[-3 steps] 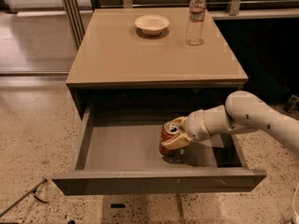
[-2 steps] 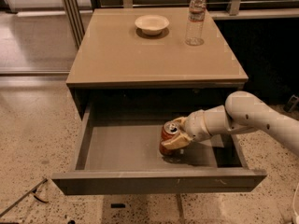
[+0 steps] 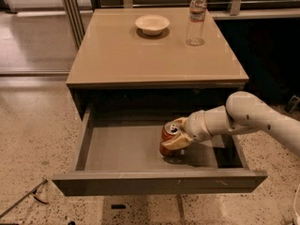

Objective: Place coke can into top drawer

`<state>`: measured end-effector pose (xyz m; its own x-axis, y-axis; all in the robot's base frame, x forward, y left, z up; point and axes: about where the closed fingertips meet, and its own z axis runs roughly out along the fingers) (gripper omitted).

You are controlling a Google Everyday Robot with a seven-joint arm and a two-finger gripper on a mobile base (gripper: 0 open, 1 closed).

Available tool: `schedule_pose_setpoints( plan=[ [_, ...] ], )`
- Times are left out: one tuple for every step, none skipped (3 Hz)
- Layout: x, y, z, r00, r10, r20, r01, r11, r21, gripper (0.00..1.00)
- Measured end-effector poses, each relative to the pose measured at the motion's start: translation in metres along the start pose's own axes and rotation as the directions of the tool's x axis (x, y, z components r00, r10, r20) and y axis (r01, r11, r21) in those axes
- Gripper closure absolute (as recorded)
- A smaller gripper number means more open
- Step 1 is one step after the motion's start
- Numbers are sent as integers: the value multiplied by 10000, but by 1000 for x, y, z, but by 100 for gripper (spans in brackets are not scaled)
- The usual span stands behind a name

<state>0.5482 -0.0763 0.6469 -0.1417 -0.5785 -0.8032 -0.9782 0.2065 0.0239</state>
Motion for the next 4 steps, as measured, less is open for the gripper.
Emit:
schedule_pose_setpoints(
  plan=[
    [0,0,0,10000,0,0,0,10000,-1,34],
    [0,0,0,10000,0,0,0,10000,-1,11],
    [0,0,0,10000,0,0,0,10000,-2,0],
    [0,0,0,10000,0,0,0,10000,-2,0]
  ],
)
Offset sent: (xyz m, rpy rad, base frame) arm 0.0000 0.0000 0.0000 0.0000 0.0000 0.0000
